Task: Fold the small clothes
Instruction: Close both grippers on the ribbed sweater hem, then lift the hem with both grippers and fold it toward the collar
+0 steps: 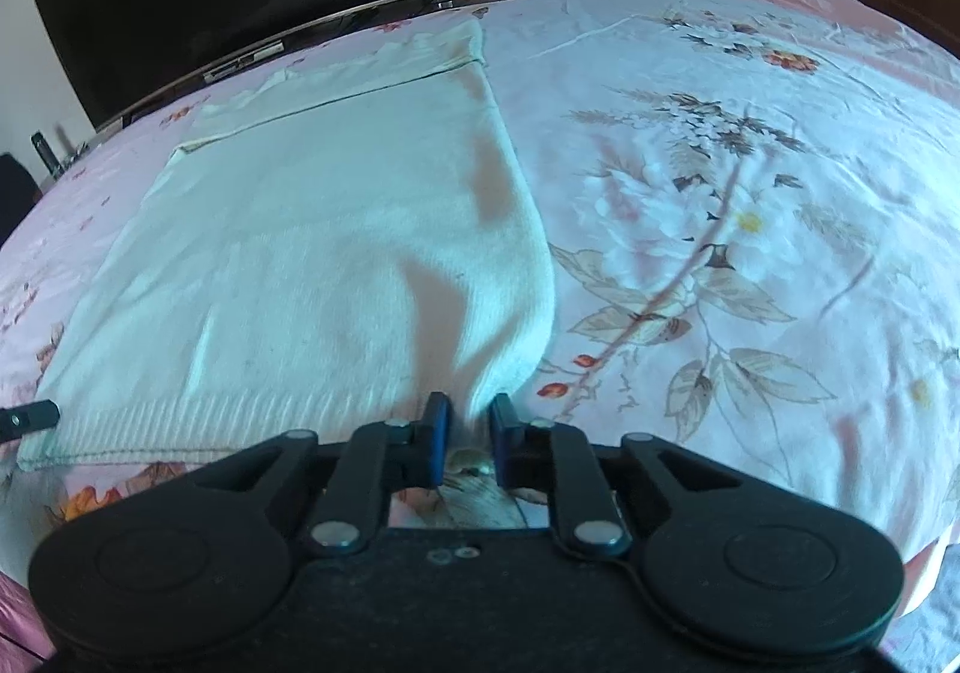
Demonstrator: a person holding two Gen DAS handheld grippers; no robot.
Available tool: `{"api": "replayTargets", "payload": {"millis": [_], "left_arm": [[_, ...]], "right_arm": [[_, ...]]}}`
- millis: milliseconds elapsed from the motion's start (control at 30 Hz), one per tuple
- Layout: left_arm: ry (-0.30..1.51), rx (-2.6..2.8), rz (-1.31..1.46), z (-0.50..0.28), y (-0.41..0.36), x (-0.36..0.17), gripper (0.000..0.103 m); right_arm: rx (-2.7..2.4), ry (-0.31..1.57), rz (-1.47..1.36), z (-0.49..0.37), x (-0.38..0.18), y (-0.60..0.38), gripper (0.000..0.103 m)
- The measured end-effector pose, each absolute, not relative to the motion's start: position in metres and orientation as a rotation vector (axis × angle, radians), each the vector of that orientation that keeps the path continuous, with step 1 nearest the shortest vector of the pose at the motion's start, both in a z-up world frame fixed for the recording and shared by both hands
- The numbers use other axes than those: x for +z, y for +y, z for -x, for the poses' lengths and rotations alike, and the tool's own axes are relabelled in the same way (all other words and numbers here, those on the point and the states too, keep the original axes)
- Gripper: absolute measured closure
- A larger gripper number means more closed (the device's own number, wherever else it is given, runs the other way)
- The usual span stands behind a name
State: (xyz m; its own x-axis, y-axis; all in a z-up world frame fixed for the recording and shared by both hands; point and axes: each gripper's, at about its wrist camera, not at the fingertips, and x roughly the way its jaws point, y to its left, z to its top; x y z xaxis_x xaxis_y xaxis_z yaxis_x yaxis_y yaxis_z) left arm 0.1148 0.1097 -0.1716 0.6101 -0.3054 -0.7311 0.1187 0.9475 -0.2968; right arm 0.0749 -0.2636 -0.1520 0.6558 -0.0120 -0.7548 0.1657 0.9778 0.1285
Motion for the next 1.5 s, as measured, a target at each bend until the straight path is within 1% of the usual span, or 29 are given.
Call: {"api": "replayTargets", "payload": {"millis": [67,233,267,300,333,400,467,500,533,567,767,967,1200,1367,1500], "left_arm": [[0.899,-0.265,0.238,-0.112,0.106,-0.173,0.060],[0.915,-0.274,0.361,-0.121,0.110,-0.176,0.061],[0.912,-0.275,0.368,-0.122,0.110,-0.177,0.078],[0.915,-0.267,0.368,-0.123,0.110,-0.179,0.087],[0.921,-0.262,0.383,-0.124,0.112,-0.181,0.090],[0.918,-0.263,0.405,-0.123,0.114,-0.183,0.090],[0.900,-0.273,0.379,-0.121,0.112,-0.180,0.094],[0.887,-0.280,0.372,-0.120,0.110,-0.178,0.094],[0.867,-0.290,0.366,-0.118,0.110,-0.174,0.095],[0.840,-0.302,0.354,-0.118,0.109,-0.168,0.095],[0.699,-0.347,0.275,-0.139,0.096,-0.135,0.095],[0.627,-0.335,0.278,-0.191,0.086,-0.111,0.096],[0.608,-0.296,0.311,-0.277,0.071,-0.099,0.096],[0.614,-0.258,0.332,-0.348,0.057,-0.108,0.096],[0.624,-0.212,0.337,-0.412,0.047,-0.119,0.096]], "right_arm": [[-0.099,0.848,-0.192,-0.075,-0.152,-0.263,0.082],[-0.101,0.847,-0.213,-0.075,-0.156,-0.266,0.081],[-0.101,0.847,-0.213,-0.076,-0.156,-0.267,0.081],[-0.100,0.848,-0.212,-0.077,-0.155,-0.267,0.080],[-0.099,0.852,-0.210,-0.078,-0.155,-0.266,0.080],[-0.093,0.867,-0.198,-0.080,-0.155,-0.265,0.079],[-0.082,0.882,-0.190,-0.082,-0.154,-0.264,0.082],[-0.073,0.886,-0.188,-0.081,-0.153,-0.264,0.085],[-0.065,0.884,-0.187,-0.081,-0.152,-0.263,0.090],[-0.057,0.874,-0.194,-0.080,-0.150,-0.262,0.093],[0.003,0.765,-0.272,-0.084,-0.127,-0.262,0.094],[0.026,0.656,-0.328,-0.116,-0.103,-0.269,0.094],[0.042,0.570,-0.344,-0.196,-0.086,-0.284,0.094],[0.048,0.544,-0.335,-0.274,-0.085,-0.294,0.094],[0.056,0.561,-0.323,-0.336,-0.095,-0.301,0.094]]}}
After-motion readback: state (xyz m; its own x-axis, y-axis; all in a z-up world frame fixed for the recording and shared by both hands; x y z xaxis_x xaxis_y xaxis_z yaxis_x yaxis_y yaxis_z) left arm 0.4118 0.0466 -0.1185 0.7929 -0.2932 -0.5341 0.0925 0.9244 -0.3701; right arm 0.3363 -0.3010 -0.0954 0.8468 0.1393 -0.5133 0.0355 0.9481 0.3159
